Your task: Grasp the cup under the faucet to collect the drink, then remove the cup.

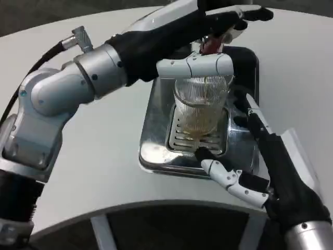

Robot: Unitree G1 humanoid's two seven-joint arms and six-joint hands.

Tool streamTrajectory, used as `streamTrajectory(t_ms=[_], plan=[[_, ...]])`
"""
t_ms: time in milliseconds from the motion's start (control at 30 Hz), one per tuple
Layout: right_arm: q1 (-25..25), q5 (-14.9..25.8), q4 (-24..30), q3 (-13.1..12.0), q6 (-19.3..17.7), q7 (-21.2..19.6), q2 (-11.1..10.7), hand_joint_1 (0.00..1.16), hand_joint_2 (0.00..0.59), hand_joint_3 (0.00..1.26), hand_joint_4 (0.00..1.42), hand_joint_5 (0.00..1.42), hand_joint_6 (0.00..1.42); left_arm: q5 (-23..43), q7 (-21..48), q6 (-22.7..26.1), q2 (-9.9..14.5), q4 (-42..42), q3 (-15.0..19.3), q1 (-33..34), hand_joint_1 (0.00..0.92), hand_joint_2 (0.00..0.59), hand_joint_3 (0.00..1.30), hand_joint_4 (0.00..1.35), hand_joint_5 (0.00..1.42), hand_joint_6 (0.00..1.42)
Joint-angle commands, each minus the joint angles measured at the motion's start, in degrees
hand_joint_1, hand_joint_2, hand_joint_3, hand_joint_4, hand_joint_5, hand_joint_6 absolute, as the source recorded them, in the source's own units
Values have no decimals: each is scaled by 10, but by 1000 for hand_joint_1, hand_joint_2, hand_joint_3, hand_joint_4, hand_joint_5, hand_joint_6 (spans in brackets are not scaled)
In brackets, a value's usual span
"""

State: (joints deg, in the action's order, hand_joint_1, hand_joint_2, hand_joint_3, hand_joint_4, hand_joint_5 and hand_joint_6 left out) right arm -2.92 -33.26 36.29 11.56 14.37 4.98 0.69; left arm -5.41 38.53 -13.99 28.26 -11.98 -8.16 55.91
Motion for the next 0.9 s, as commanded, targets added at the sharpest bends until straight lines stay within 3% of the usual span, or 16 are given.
streamTrajectory(t_ms=[33,333,900], plan=[[24,7,-32,5,-4,-18,3,691,269,47,66,133,198,-14,19,-8,7,-6,-18,-4,0,90,140,27,98,187],[64,13,-72,4,1,-38,2,685,260,47,66,133,194,-15,18,-14,6,-12,-26,3,0,95,140,28,98,187],[93,7,-108,3,2,-77,2,682,258,56,66,133,184,-13,18,-30,9,-31,-26,5,0,95,149,28,98,187]])
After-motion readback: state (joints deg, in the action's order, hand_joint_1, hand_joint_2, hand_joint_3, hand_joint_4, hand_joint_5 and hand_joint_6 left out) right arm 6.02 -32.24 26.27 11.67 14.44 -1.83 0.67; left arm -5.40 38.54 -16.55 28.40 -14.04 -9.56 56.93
